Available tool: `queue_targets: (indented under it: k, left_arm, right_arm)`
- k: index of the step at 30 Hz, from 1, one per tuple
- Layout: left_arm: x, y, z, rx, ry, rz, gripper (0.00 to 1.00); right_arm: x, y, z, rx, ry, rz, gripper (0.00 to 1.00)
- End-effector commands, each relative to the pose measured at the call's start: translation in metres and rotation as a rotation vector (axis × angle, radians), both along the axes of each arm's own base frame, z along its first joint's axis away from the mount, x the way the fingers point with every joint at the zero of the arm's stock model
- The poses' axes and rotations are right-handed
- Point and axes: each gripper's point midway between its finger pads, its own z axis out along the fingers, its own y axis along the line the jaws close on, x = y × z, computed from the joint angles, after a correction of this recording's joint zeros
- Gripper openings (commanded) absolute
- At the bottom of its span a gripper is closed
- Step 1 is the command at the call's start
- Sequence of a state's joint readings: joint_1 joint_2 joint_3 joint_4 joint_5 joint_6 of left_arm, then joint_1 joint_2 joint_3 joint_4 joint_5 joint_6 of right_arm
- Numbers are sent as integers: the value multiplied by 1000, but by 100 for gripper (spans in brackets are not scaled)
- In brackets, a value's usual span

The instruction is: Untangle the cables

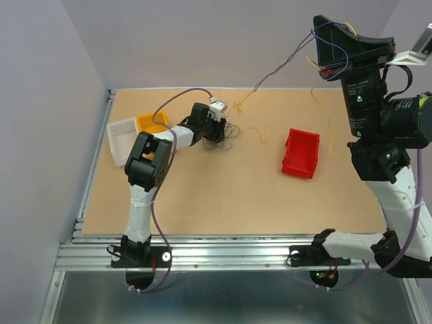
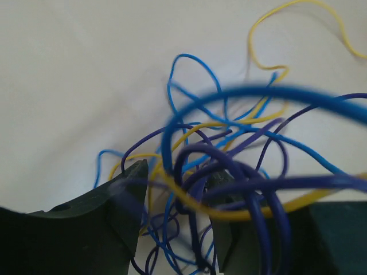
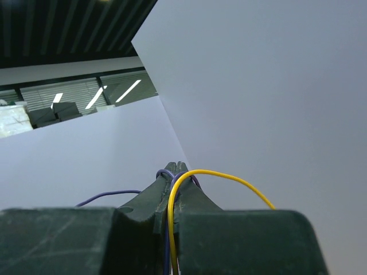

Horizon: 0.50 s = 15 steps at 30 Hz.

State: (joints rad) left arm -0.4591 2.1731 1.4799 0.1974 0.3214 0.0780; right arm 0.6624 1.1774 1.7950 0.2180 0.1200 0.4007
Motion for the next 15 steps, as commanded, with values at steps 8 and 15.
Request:
queue_targets:
  k: [8, 15]
  left_arm:
    - [0, 21, 83, -135, -81, 33, 64]
    - [-38, 27, 146, -215, -242, -38, 83]
  right_arm:
    - [-14, -23, -6, 102, -36, -26, 0]
    - [3, -20, -49, 79, 55, -56, 0]
